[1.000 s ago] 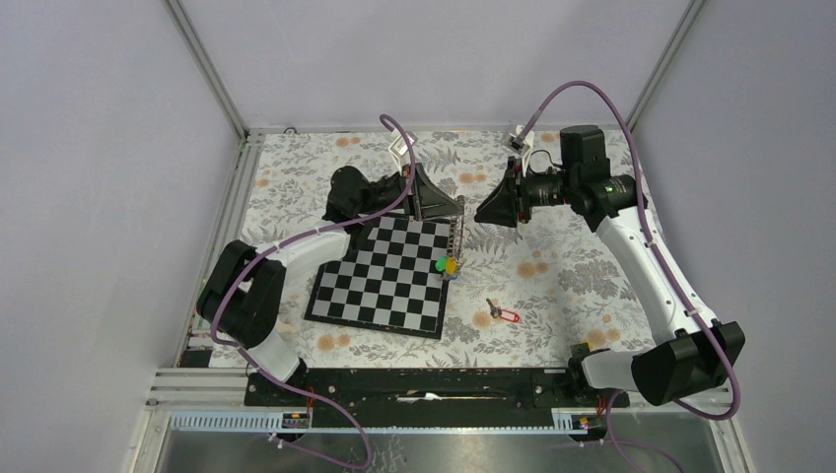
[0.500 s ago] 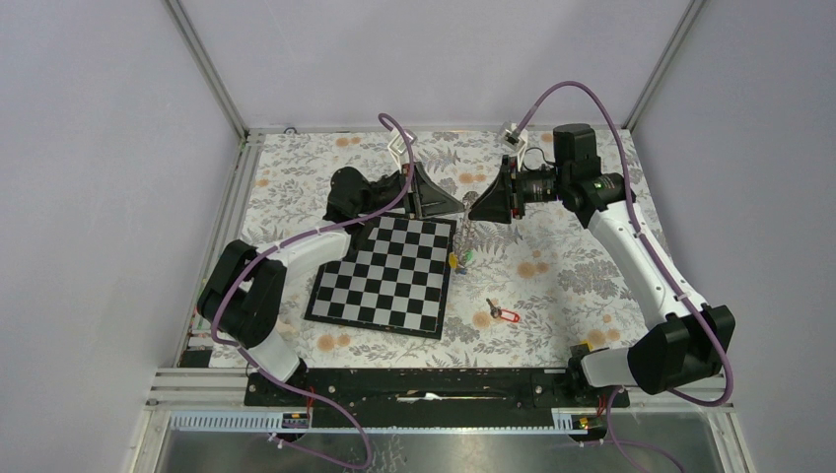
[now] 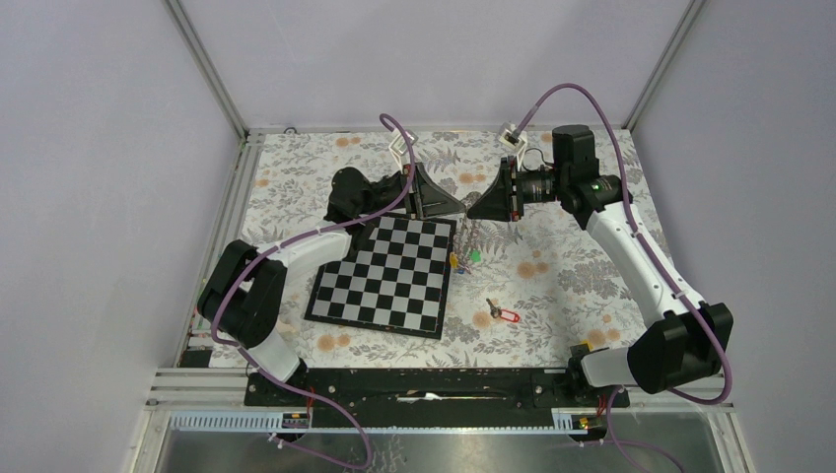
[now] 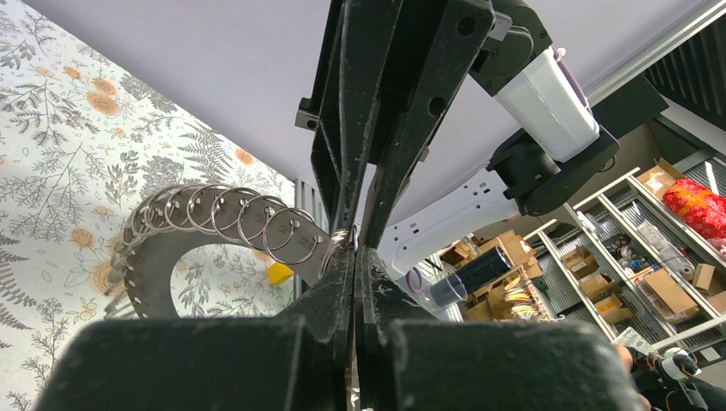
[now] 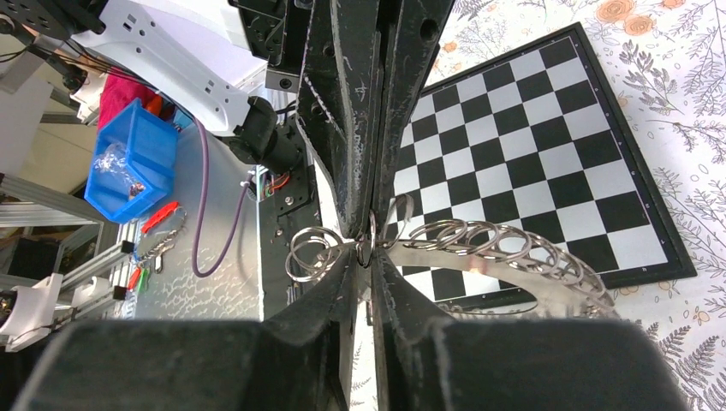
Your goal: Put the keys on the keyring
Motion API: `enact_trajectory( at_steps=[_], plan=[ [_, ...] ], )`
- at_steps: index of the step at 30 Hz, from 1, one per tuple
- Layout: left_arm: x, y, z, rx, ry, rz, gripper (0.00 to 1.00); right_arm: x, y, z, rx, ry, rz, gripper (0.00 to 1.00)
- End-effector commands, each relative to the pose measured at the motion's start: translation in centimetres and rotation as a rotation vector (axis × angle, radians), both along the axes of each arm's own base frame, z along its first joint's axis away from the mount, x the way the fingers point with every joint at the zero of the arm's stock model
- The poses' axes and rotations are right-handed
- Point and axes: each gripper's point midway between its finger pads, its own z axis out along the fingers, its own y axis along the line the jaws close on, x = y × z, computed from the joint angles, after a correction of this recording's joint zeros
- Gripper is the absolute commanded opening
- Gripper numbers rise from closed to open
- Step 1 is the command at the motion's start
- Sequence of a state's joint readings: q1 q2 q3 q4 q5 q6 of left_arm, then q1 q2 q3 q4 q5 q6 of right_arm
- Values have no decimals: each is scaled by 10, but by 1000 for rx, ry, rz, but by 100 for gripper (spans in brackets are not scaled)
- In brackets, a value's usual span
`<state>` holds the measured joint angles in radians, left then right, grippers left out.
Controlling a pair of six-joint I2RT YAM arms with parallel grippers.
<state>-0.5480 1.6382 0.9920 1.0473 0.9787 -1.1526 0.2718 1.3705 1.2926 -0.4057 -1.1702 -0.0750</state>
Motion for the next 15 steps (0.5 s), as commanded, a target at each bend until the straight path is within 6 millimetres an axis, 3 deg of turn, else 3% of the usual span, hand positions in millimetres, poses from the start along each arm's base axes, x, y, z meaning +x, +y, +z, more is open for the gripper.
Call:
enact_trajectory(
  at_steps=[1, 6, 15],
  plan=[
    [2, 0, 15, -45, -54, 26, 0, -1, 1, 9, 28, -23, 18, 11],
    [3, -1, 10, -24, -63, 29, 0, -1, 0, 10, 27, -26, 15, 0],
    [9, -4, 1, 63, -77, 24, 0, 14, -9, 4, -74, -69, -81, 0]
  ],
)
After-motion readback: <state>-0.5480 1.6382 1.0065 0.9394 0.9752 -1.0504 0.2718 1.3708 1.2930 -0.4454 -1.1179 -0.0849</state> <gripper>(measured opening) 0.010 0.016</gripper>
